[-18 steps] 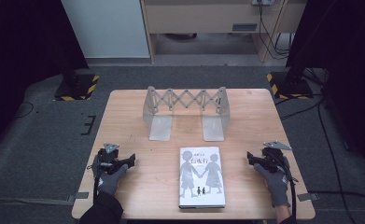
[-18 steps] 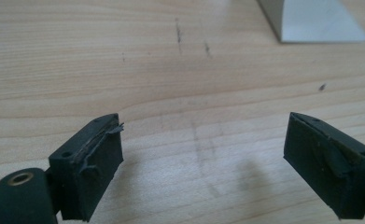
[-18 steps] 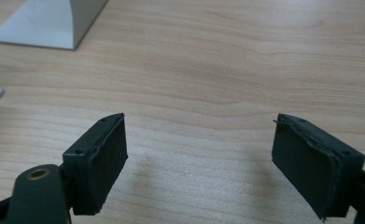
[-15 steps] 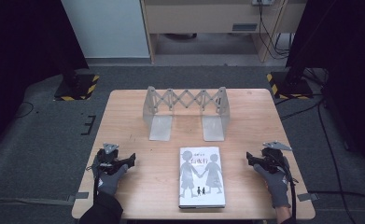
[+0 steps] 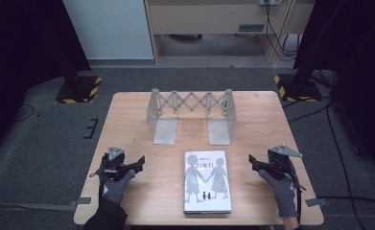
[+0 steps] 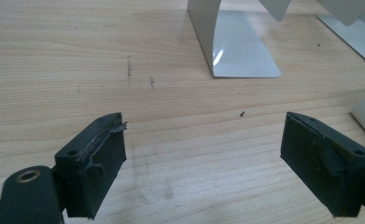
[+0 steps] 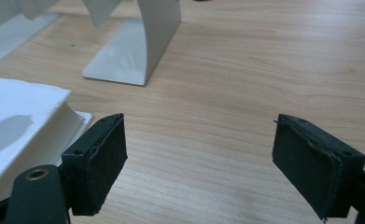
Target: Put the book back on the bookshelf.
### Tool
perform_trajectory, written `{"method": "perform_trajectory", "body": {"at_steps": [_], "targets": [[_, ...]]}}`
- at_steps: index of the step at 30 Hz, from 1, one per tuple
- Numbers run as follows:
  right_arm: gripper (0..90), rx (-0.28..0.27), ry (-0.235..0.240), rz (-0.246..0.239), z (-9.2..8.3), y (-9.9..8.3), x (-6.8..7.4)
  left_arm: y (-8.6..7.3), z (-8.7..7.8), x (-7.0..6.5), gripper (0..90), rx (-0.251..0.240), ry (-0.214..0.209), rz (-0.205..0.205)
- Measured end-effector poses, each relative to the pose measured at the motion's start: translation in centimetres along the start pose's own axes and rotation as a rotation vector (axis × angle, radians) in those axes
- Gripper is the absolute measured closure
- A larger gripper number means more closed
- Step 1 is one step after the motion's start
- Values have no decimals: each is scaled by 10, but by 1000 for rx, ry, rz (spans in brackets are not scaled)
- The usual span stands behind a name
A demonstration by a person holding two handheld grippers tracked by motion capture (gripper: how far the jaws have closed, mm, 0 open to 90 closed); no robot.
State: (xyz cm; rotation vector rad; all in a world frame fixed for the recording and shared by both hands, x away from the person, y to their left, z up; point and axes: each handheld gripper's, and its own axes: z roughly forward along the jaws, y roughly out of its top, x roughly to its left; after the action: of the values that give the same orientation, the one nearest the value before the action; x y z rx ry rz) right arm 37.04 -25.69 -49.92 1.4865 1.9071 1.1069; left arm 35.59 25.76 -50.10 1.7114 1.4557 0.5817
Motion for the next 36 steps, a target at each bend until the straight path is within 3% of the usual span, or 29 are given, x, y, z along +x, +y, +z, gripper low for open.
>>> {"method": "perform_trajectory", "body": {"at_steps": [6, 16, 36], "targets": [[181, -27, 42, -19, -7, 4, 9, 3, -5, -13, 131, -30, -45, 3], [176, -39, 96, -55, -10, 8, 31, 4, -6, -47, 136, -34, -123, 73], [205, -10, 200, -76, -1, -4, 68, -3, 5, -89, 139, 1, -203, 135]]}}
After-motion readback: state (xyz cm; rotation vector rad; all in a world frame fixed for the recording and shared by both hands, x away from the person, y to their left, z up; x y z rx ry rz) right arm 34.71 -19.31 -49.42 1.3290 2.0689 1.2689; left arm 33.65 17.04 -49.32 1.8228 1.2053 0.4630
